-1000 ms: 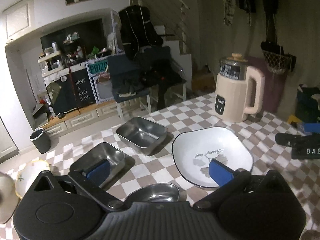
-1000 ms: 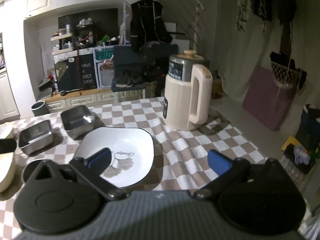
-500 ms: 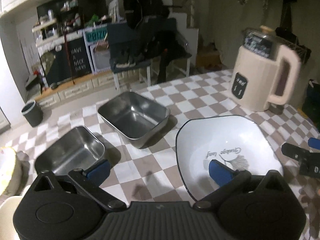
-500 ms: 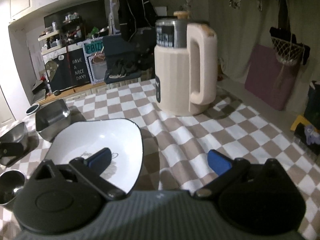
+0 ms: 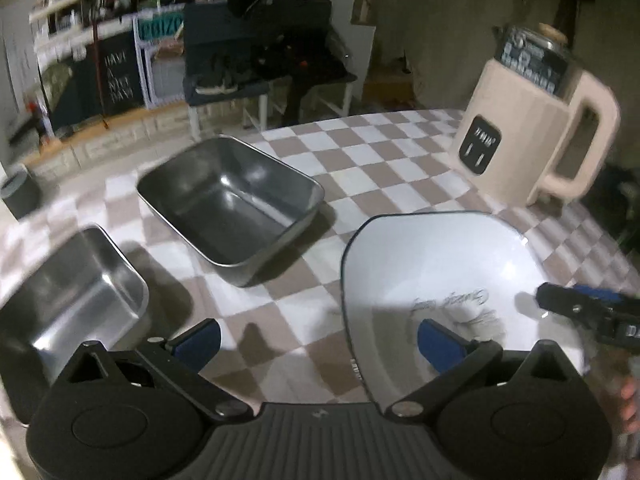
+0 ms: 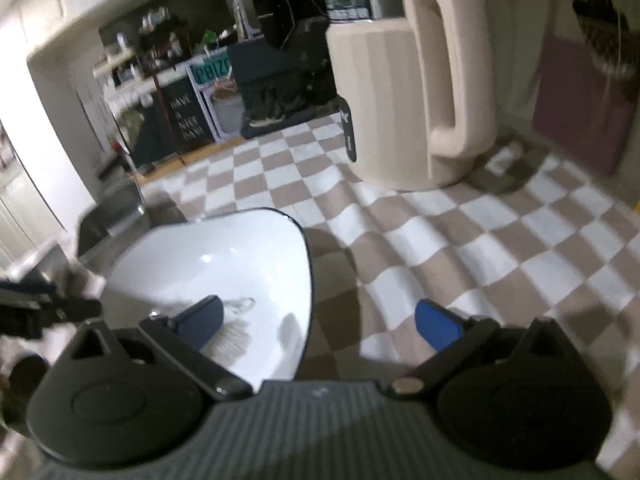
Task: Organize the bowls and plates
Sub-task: 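Move both grippers to the rim of the white 'Ginkgo leaf' plate, then close the left gripper on the plate rim while the right gripper closes beside it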
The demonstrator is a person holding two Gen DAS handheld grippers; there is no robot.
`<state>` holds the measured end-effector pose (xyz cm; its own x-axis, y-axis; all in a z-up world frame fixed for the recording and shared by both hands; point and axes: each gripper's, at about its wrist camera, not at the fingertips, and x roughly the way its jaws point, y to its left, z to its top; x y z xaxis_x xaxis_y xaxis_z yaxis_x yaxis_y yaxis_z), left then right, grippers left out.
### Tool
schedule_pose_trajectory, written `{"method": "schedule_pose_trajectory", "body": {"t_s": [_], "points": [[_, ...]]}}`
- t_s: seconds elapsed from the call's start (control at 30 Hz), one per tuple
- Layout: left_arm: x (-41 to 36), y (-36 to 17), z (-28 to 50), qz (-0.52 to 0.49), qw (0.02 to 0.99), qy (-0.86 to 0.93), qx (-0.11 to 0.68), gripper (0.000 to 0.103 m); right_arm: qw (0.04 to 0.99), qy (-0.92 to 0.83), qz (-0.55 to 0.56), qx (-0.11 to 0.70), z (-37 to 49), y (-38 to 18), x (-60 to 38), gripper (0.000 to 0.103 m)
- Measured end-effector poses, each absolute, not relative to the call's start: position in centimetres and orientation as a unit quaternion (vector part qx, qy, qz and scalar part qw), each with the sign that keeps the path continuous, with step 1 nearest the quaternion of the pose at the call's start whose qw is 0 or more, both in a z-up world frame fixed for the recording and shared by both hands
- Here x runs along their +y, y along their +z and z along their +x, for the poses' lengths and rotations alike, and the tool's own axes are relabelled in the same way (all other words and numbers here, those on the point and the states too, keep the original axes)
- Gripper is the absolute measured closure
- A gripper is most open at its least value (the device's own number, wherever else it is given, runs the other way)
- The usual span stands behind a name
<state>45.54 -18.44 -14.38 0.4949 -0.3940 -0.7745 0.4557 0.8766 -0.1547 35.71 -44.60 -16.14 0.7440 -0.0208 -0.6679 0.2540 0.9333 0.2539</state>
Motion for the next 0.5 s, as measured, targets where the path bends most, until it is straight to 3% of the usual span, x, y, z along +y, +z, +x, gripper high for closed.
{"method": "schedule_pose_trajectory", "body": {"t_s": [0.03, 0.1, 0.27, 0.33, 0.4, 0.5], "points": [[-18.2, -14.4, 45.7, 0.016, 0.860, -0.254, 0.441, 0.003, 0.917, -0.067, 0.177, 0.350, 35.9, -16.2, -44.8, 0.010], [-17.9, -14.5, 46.2, -0.009, 0.851, -0.262, 0.455, 0.024, 0.913, -0.054, 0.192, 0.356, 36.3, -16.3, -45.3, 0.025], [-17.8, -15.5, 46.9, -0.044, 0.827, -0.277, 0.487, 0.053, 0.899, -0.022, 0.238, 0.366, 37.6, -17.1, -46.1, 0.067], [-17.7, -15.7, 46.9, -0.056, 0.822, -0.284, 0.491, 0.064, 0.898, -0.024, 0.237, 0.371, 37.8, -17.3, -46.0, 0.075], [-17.6, -15.8, 47.0, -0.067, 0.815, -0.290, 0.497, 0.085, 0.898, -0.027, 0.229, 0.374, 38.1, -17.4, -45.9, 0.080], [-17.7, -16.0, 47.1, -0.065, 0.815, -0.284, 0.501, 0.090, 0.895, -0.028, 0.231, 0.380, 38.3, -17.8, -45.9, 0.090]]}}
